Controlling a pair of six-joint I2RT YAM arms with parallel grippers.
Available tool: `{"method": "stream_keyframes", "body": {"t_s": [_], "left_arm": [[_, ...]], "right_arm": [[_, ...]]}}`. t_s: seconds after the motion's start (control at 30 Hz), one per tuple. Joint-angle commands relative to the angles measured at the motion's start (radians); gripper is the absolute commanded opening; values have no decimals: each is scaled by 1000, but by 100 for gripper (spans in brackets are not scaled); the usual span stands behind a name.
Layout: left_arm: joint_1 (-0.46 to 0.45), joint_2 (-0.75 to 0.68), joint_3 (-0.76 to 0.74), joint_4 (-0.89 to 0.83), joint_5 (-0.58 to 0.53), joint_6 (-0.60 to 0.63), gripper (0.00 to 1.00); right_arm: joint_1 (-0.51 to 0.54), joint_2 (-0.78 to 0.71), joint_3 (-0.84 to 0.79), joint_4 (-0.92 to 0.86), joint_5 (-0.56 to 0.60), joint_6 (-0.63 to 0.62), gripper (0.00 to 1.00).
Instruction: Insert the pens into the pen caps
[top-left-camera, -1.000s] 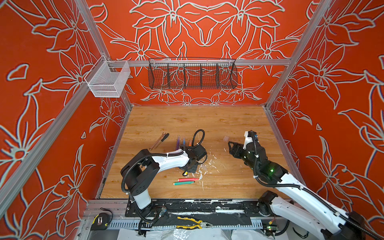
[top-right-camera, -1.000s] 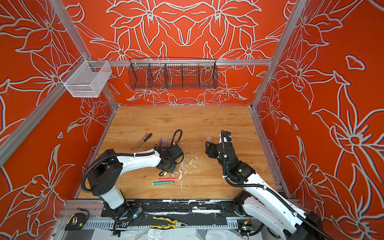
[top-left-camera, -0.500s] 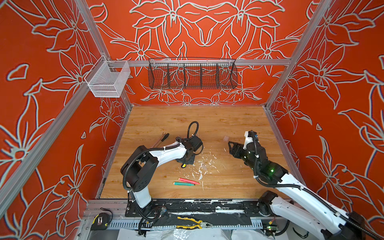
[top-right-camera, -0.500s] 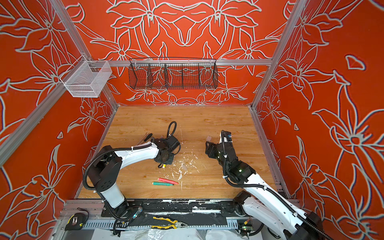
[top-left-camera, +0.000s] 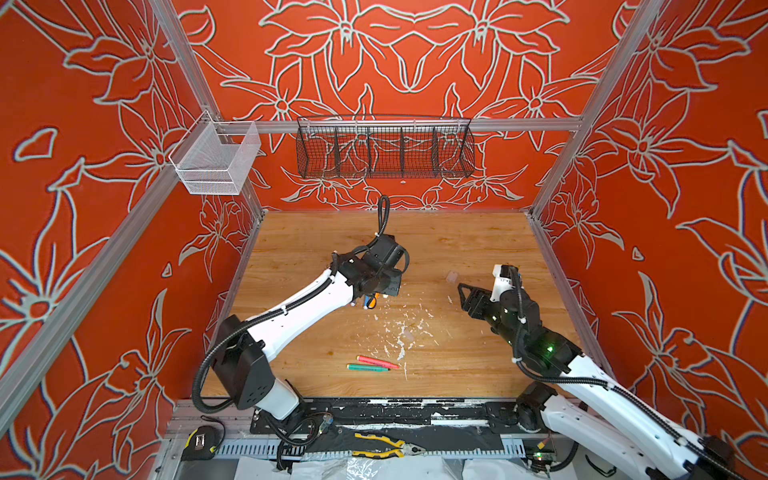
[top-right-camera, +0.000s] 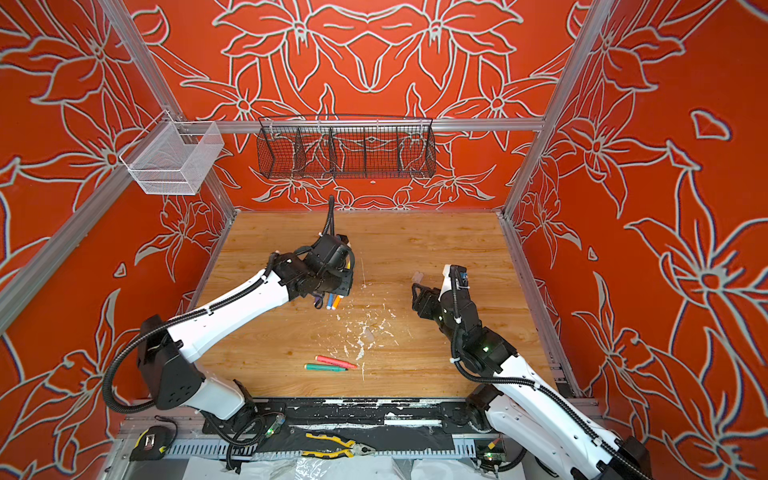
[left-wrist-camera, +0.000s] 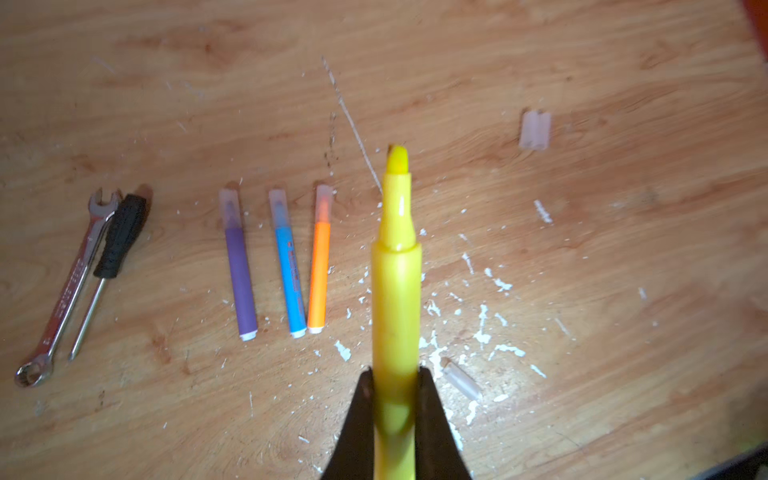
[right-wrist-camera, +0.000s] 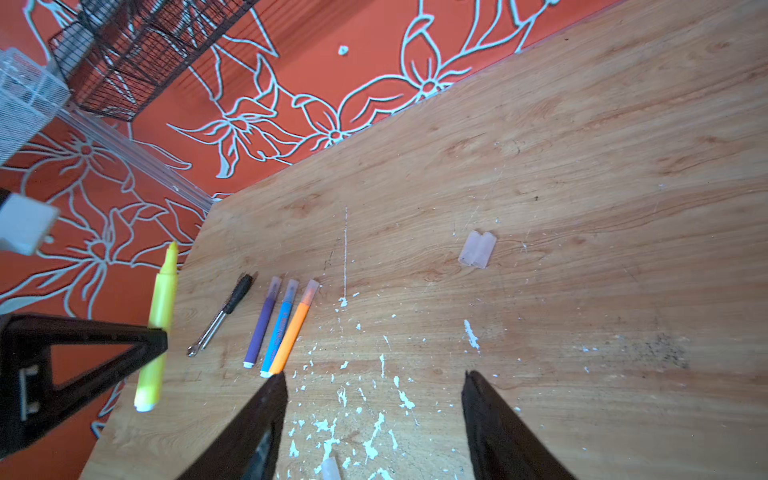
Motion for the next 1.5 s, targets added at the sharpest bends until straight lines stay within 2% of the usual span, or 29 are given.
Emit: {"method": "stream_keyframes", "body": {"t_s": [0.0, 0.17, 0.27, 0.47, 0.7, 1.0, 1.1, 1.23, 1.47], "left_arm": [[0, -71, -94, 148, 35, 84, 0], [-2, -191, -319, 388, 12, 128, 0], [-4, -220, -344, 425, 69, 144, 0], [-18, -241, -376, 479, 156, 161, 0], [-46, -247, -392, 505, 170, 197, 0], [-56, -281, -416, 537, 230, 214, 0], [-61, -286, -415, 535, 241, 217, 0], [-69, -292, -414, 534, 249, 223, 0], [-72, -287, -412, 531, 253, 228, 0]], "right_arm": [[-1, -10, -42, 131, -112, -2, 69], [21, 50, -61, 304, -266, 52, 69], [51, 111, -59, 427, -344, 106, 69], [132, 297, 18, 573, -418, 184, 67], [147, 464, 115, 608, -444, 200, 63], [144, 475, 146, 576, -371, 168, 61], [143, 494, 152, 584, -371, 178, 56], [143, 522, 169, 592, -394, 188, 43], [144, 507, 158, 587, -378, 175, 33]]}}
